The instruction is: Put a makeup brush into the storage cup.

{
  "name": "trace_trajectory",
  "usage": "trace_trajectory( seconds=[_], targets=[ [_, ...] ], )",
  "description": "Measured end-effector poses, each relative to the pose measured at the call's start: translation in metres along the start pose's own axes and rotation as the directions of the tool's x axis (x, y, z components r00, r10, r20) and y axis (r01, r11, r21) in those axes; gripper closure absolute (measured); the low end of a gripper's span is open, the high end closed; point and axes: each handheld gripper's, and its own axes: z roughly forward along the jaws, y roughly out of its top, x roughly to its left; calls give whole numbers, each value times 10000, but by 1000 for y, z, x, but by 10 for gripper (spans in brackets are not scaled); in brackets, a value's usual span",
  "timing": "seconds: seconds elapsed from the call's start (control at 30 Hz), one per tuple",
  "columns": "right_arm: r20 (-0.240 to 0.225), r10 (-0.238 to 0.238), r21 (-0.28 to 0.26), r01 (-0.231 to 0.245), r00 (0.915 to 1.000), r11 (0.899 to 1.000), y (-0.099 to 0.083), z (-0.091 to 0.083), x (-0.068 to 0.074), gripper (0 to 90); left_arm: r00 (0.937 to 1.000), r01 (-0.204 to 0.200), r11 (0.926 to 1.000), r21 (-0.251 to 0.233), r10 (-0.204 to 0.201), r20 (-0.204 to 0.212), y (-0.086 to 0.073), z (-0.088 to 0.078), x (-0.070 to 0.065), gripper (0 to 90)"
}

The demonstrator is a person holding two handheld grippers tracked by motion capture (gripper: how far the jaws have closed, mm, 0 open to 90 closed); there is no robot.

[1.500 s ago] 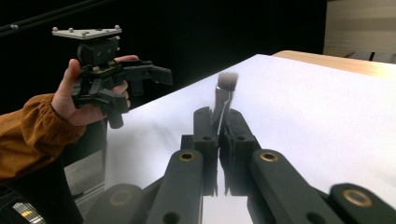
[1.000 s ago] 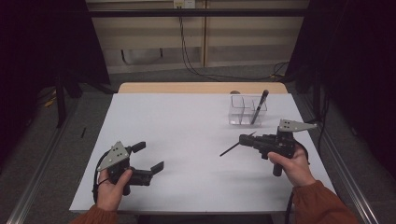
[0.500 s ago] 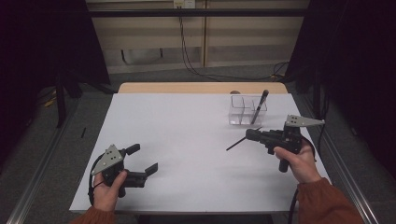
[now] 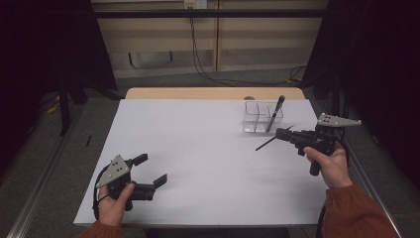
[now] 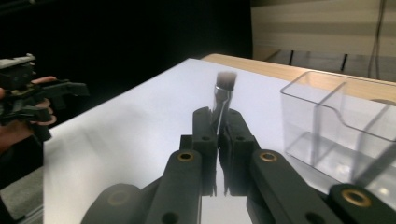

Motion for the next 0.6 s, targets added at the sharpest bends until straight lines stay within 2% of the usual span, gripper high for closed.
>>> trace_trajectory(
  seconds=[0.1,0.17,0.37,0.6],
  targets=[
    [129,-35,68,34,9999,10000,4,-1,-4,859,10000,50,10000,-50,-50,-67,0,-1,1,17],
    [110,90,-71,-89,9999,9999,7,-2,-7,859,9999,87,10000,-24,-87,-52,0,-2,3,17],
    [586,-332,207,321,9977,9993,19,-3,-14,859,9999,76,9999,-109,-77,-152,1,-5,5,17],
    [929,-527,457,486,9943,9978,35,-4,-21,860,9998,86,9998,-159,-89,-189,1,-4,5,19]
  ],
)
